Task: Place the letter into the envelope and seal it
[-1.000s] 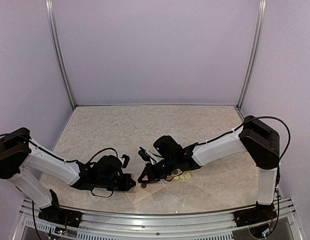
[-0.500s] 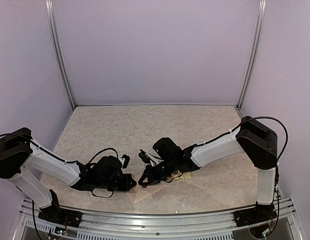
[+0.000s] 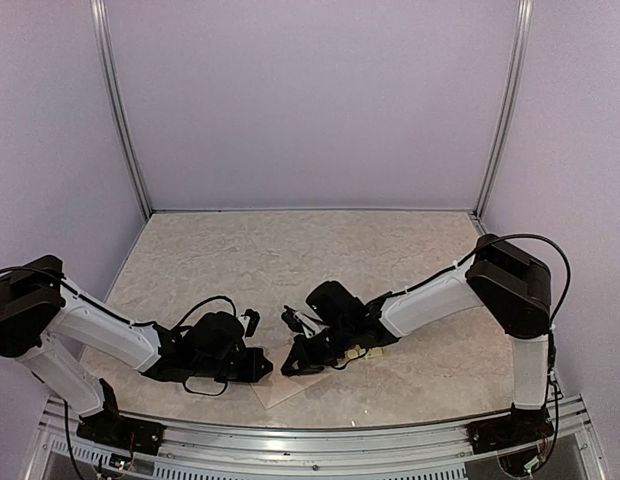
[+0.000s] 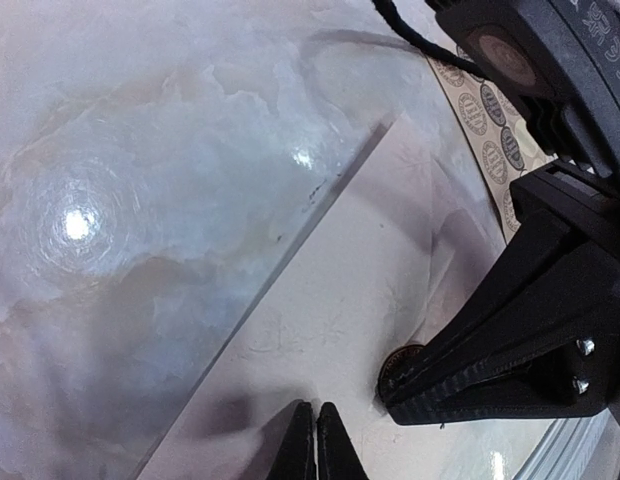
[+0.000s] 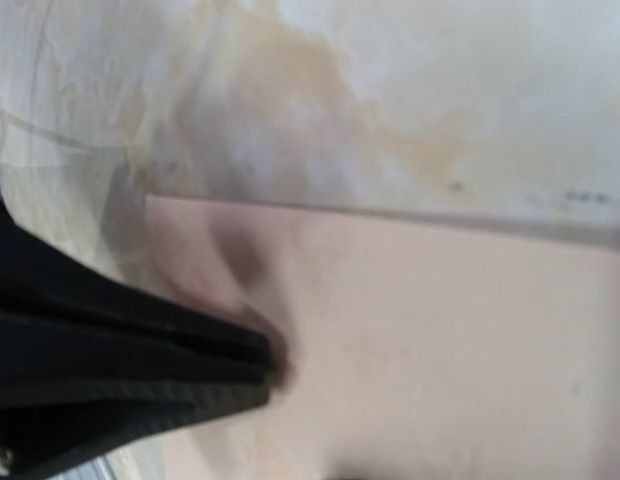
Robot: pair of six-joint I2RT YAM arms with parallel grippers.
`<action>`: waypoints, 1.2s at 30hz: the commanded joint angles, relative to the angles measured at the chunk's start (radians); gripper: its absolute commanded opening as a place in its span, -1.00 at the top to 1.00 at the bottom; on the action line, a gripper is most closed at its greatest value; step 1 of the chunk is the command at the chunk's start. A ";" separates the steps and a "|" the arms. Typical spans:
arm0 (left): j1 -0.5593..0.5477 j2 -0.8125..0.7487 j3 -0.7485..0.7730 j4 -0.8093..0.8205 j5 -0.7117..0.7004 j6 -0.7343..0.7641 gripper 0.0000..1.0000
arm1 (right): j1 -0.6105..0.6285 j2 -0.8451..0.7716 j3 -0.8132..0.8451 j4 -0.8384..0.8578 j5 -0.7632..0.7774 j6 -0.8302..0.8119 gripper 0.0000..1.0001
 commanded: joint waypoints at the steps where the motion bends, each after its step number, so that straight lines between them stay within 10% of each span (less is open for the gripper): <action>1: -0.007 0.035 -0.029 -0.102 -0.005 0.015 0.95 | 0.001 0.016 -0.019 -0.026 0.031 0.018 1.00; 36: -0.008 0.008 -0.039 -0.120 -0.016 0.018 0.96 | -0.060 -0.083 -0.171 -0.036 0.177 0.125 1.00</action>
